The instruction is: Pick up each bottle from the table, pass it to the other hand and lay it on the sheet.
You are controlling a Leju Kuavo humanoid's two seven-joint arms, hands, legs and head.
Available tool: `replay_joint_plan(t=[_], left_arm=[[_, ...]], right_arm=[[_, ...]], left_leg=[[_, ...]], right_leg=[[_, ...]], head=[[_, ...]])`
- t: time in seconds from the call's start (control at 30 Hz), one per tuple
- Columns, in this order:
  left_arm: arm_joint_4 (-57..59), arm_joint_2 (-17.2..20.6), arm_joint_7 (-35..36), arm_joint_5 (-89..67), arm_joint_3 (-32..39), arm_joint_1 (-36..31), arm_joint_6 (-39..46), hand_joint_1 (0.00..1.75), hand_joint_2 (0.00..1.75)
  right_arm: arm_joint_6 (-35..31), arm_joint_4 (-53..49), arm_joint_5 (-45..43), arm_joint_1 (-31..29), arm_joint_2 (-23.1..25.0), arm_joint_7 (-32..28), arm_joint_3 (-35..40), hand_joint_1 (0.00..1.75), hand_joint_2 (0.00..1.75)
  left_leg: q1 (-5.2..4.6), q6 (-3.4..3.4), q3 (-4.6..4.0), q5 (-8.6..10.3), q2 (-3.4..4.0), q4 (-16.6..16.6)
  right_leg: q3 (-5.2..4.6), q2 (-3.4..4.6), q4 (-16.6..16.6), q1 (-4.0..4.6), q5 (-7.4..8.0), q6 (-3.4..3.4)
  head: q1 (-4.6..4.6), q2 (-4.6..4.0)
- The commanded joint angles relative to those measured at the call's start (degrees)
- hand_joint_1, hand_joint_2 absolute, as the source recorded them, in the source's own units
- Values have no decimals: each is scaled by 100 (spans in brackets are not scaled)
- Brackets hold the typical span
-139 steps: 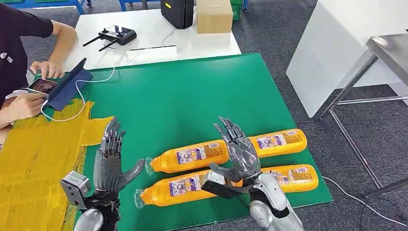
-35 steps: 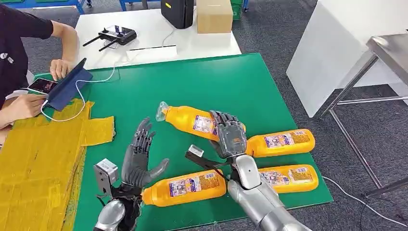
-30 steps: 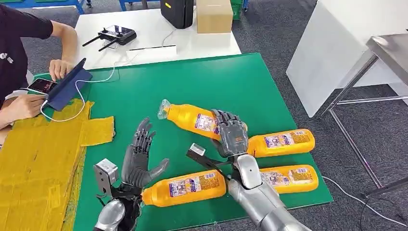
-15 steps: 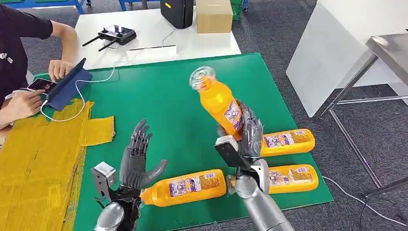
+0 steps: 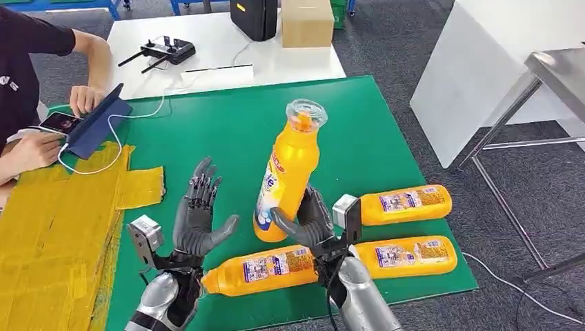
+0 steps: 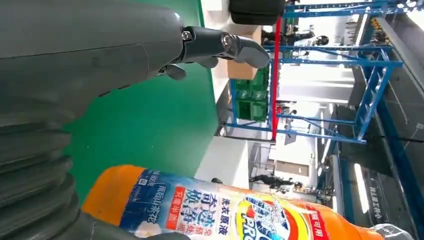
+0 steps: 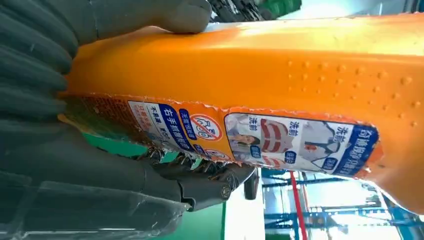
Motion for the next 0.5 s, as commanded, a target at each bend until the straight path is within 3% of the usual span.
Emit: replay_joint_plan(t=[0.03, 0.07, 0.17, 0.5], left_arm=[[476, 136, 41, 52, -365, -405, -33, 0, 175], [500, 133, 49, 55, -386, -430, -39, 0, 175], [527, 131, 50, 56, -399, -453, -42, 0, 175], [479, 152, 38, 34, -482, -401, -54, 0, 175]], right_arm=[[-240, 788, 433, -443, -27, 18, 661, 175, 175], [-295, 823, 550, -484, -18, 15, 749, 175, 175], [-406, 878, 687, -528, -6, 36, 824, 175, 175], [-1113, 1166, 1249, -681, -27, 181, 1009, 175, 175]], left_leg=[[5, -7, 16, -3, -11, -5], [19, -16, 47, -17, -20, -2], [4, -5, 10, -3, -6, -3], [7, -7, 21, -5, -13, -4]], right_leg=[[17, 5, -6, 3, -3, -3], [50, 17, -8, 14, -14, -8], [11, 8, -5, 3, 0, -2], [22, 7, -7, 5, -5, -2]], head=[[2, 0], [0, 0], [0, 0], [0, 0]])
